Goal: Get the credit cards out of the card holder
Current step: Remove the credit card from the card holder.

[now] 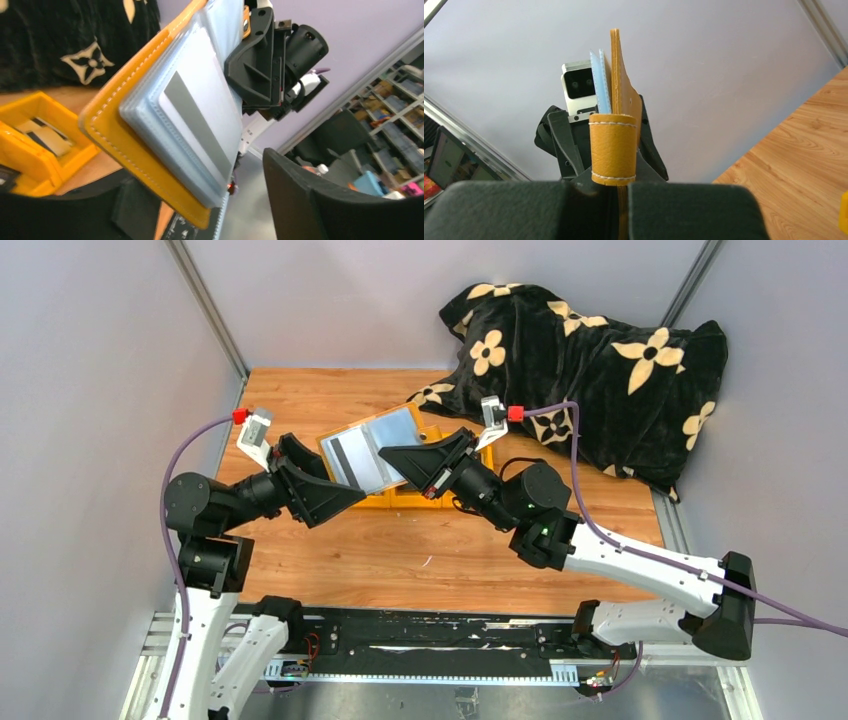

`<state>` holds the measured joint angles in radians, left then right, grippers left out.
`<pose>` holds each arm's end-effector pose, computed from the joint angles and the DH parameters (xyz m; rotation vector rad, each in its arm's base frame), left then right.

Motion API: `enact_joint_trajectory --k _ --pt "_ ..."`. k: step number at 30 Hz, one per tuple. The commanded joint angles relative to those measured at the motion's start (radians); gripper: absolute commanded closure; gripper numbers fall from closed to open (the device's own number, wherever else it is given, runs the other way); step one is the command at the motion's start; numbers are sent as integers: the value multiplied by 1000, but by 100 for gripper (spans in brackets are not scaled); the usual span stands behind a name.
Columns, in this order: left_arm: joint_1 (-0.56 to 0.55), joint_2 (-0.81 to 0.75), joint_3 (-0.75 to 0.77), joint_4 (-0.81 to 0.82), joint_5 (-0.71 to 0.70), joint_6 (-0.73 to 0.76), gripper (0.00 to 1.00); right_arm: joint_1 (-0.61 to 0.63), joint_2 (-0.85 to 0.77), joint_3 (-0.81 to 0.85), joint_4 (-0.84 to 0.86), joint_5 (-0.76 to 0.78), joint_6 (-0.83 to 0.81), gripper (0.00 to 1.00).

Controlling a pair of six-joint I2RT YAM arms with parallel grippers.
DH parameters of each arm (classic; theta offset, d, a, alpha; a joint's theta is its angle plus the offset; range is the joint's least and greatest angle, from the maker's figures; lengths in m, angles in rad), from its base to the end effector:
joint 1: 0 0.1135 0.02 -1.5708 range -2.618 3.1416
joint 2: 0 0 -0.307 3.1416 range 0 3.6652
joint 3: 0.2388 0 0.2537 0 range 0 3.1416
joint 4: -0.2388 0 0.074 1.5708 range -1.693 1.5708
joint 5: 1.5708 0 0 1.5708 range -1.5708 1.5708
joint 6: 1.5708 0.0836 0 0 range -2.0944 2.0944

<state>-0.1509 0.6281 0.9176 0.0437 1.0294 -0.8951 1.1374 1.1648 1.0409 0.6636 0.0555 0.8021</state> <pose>0.0894 -0.0861 0.4601 0.4652 1.5088 -1.4730 0.1243 0.2575 0.5056 -0.1411 1.1833 1.7136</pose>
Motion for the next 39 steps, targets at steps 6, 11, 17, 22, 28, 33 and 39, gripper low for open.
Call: enact_joint_trajectory --k 6,11,17,22,28,33,39 --pt "-12 -23 -13 29 -107 -26 57 -8 -24 -51 48 19 -40 100" --pt "-12 1 39 -175 -167 110 78 -10 -52 -64 25 -19 -41 97" --pt "-12 15 83 -334 -133 253 96 -36 -105 2 -224 -84 -94 61" --pt "-12 25 124 -455 -78 353 100 -45 -75 127 -477 -181 -199 59" --pt "-12 18 164 -510 -39 414 100 -47 19 311 -760 -231 -301 51" --pt "-12 1 186 -550 -20 476 100 -47 25 343 -817 -236 -321 63" --pt "-12 -19 186 -573 -73 496 93 -47 -12 324 -806 -248 -305 95"
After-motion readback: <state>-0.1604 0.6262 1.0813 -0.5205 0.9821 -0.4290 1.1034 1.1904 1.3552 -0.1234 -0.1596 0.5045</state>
